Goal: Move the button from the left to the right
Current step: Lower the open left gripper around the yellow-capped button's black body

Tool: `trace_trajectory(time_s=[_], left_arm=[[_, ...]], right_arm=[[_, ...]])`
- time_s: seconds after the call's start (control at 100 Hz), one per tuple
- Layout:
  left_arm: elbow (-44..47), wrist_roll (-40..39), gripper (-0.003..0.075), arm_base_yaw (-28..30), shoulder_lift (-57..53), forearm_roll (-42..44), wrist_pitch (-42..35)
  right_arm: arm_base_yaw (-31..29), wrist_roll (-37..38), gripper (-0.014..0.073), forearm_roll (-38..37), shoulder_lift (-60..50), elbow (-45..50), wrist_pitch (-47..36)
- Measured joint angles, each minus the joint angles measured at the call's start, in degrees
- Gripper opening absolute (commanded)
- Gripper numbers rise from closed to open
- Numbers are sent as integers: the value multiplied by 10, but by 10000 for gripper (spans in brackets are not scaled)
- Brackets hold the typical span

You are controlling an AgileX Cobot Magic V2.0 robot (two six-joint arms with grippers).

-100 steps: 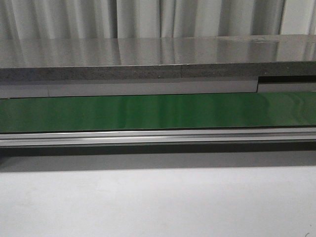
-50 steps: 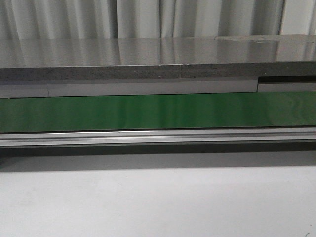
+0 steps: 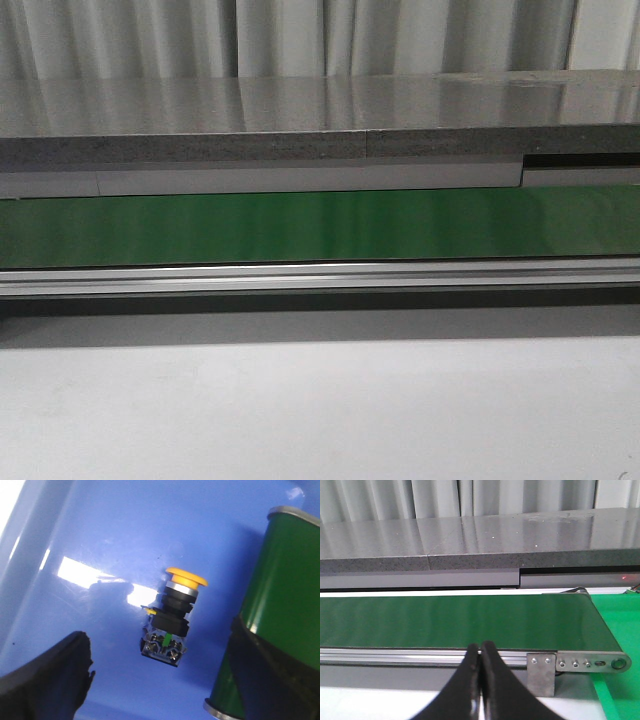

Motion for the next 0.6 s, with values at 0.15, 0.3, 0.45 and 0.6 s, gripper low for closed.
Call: trace_trajectory(time_s=[0.15, 0.3, 0.45, 0.6], left_arm=[[-3, 1, 545, 0, 27, -2, -10], [-4, 1, 545, -1, 42, -8, -19], [-4, 1, 545, -10, 58, -9, -23], [-4, 2, 545, -22, 70, -9, -34]], right_arm=[[0, 0, -66, 0, 0, 0, 0], [0, 0, -66, 0, 0, 0, 0], [0, 0, -66, 0, 0, 0, 0], [0, 0, -66, 0, 0, 0, 0]])
